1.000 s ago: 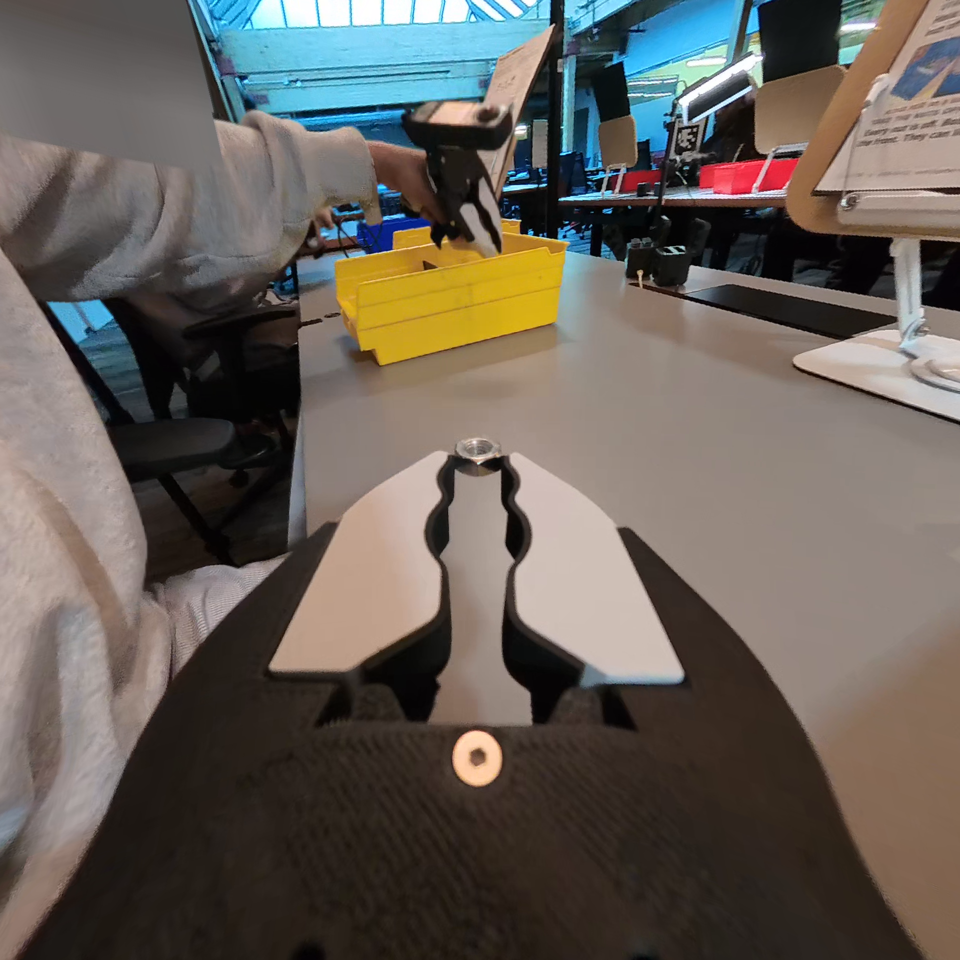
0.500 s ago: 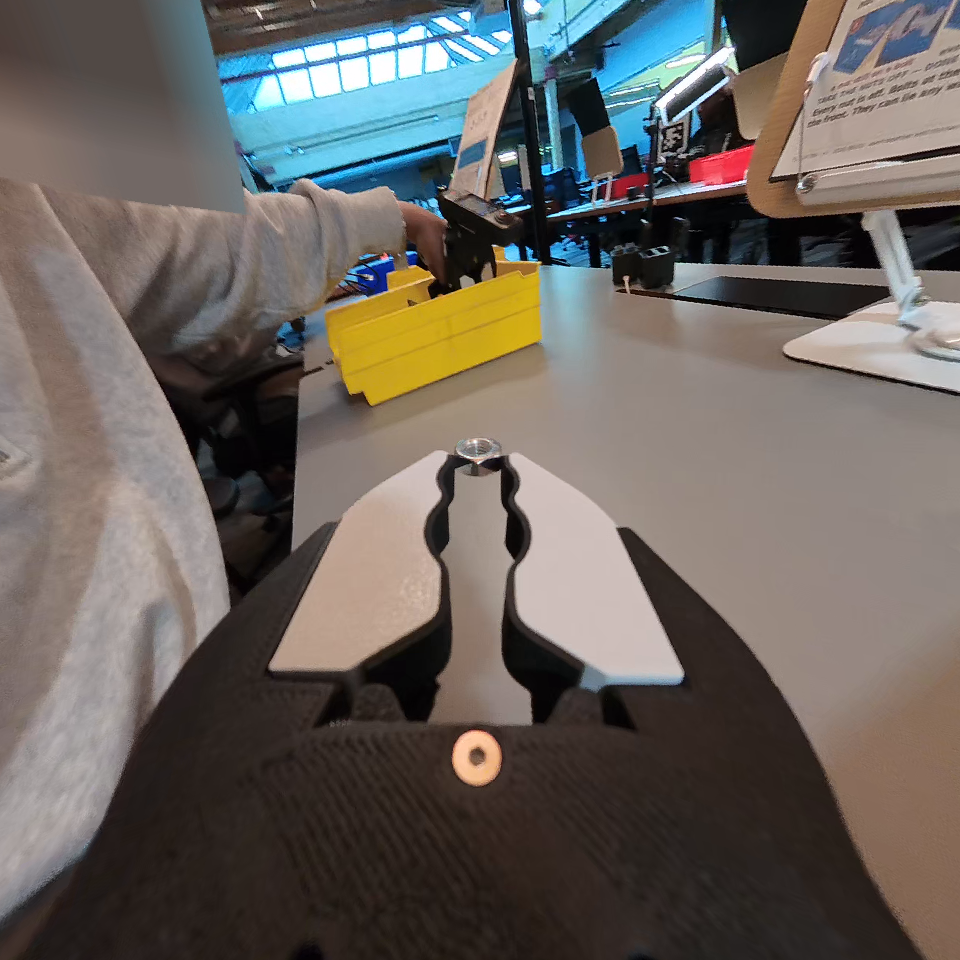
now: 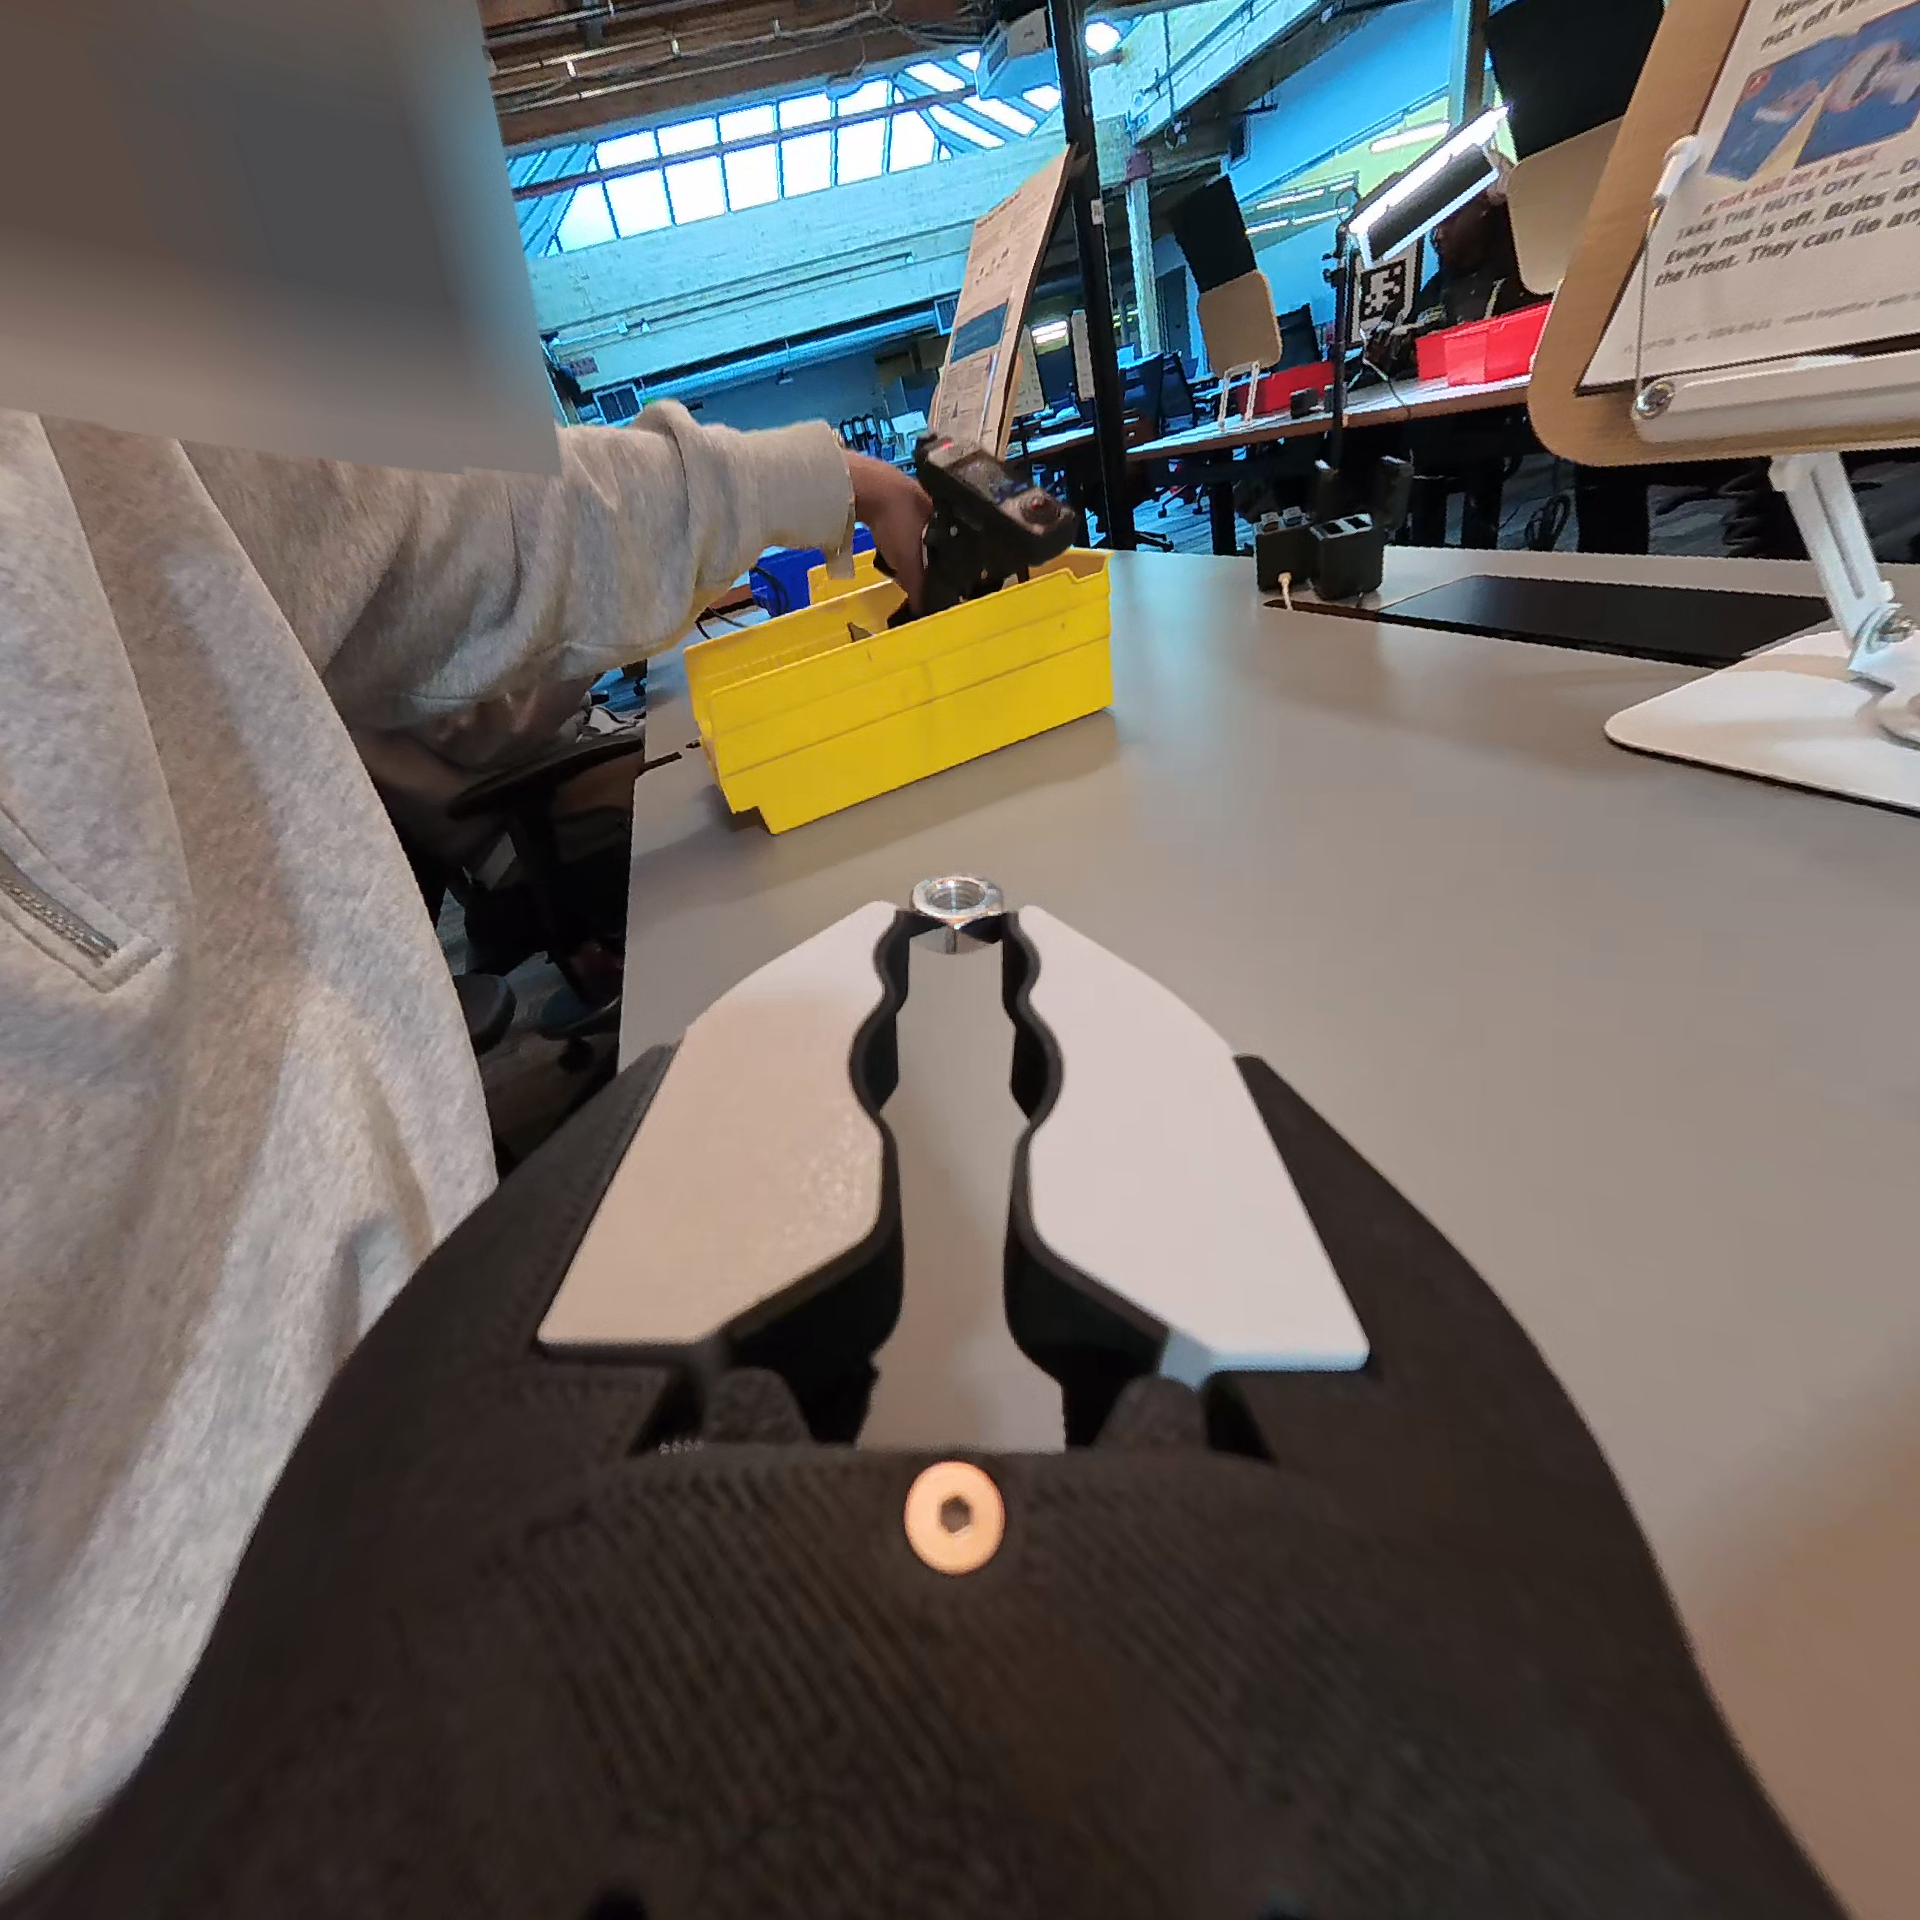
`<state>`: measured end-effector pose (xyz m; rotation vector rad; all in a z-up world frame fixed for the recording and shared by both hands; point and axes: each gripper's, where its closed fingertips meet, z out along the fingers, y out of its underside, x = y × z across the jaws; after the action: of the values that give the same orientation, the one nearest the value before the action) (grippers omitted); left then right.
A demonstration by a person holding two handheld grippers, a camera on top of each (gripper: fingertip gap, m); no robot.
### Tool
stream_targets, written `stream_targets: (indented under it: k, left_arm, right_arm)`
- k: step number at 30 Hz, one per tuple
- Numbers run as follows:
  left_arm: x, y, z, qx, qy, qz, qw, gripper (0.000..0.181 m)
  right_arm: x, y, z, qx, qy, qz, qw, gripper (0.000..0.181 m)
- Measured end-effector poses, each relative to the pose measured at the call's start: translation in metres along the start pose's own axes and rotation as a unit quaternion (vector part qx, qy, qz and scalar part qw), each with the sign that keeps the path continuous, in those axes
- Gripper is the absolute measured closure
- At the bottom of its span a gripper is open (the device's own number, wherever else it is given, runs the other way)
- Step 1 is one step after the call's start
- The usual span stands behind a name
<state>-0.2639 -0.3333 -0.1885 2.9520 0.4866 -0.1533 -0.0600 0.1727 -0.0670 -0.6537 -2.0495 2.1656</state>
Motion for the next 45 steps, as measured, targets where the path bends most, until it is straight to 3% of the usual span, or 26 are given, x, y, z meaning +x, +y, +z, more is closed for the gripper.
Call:
stream_targets:
  k: [1,4,8,13,16,20,23,26,31,33,36,45]
  left_arm:
    - [0.000,-0.002,-0.001,0.011,-0.001,-0.005,1.000,0.159]
    - [0.000,-0.003,-0.003,0.022,-0.005,-0.012,1.000,0.159]
    - [-0.010,-0.001,-0.019,0.037,-0.059,-0.004,0.998,0.159]
    - [-0.011,-0.030,-0.092,0.196,-0.135,-0.038,0.971,0.159]
    - [0.015,-0.077,-0.162,0.371,-0.164,-0.056,0.912,0.160]
    - [0.087,-0.152,-0.252,0.584,-0.166,-0.066,0.792,0.160]
    - [0.162,-0.211,-0.296,0.705,-0.117,-0.069,0.696,0.160]
    - [0.228,-0.265,-0.308,0.780,-0.069,-0.076,0.617,0.160]
    - [0.294,-0.340,-0.269,0.823,0.059,-0.151,0.544,0.160]
    - [0.313,-0.360,-0.251,0.815,0.090,-0.159,0.550,0.160]
    - [0.335,-0.377,-0.235,0.793,0.093,-0.119,0.590,0.160]
    - [0.351,-0.378,-0.226,0.793,0.144,-0.085,0.586,0.161]
  right_arm:
    - [0.000,-0.001,0.000,0.002,0.000,0.001,1.000,0.164]
    - [-0.002,-0.003,-0.001,0.006,-0.001,0.003,1.000,0.164]
    - [-0.005,-0.004,-0.003,0.005,-0.001,0.001,1.000,0.164]
    - [-0.010,-0.011,-0.005,0.011,-0.005,-0.006,1.000,0.164]
    - [-0.012,-0.018,-0.004,0.016,-0.014,-0.016,1.000,0.164]
    - [-0.017,-0.026,0.003,0.028,-0.036,-0.025,0.999,0.164]
    - [-0.029,-0.027,0.005,0.038,-0.057,-0.026,0.997,0.164]
    - [-0.042,-0.028,-0.001,0.050,-0.066,-0.029,0.996,0.165]
    - [-0.039,-0.037,-0.018,0.075,-0.044,-0.051,0.995,0.164]
    - [-0.030,-0.042,-0.028,0.094,-0.034,-0.036,0.994,0.165]
    - [-0.018,-0.042,-0.038,0.106,-0.018,-0.018,0.994,0.165]
    - [-0.026,-0.018,-0.017,0.050,-0.036,-0.014,0.998,0.165]
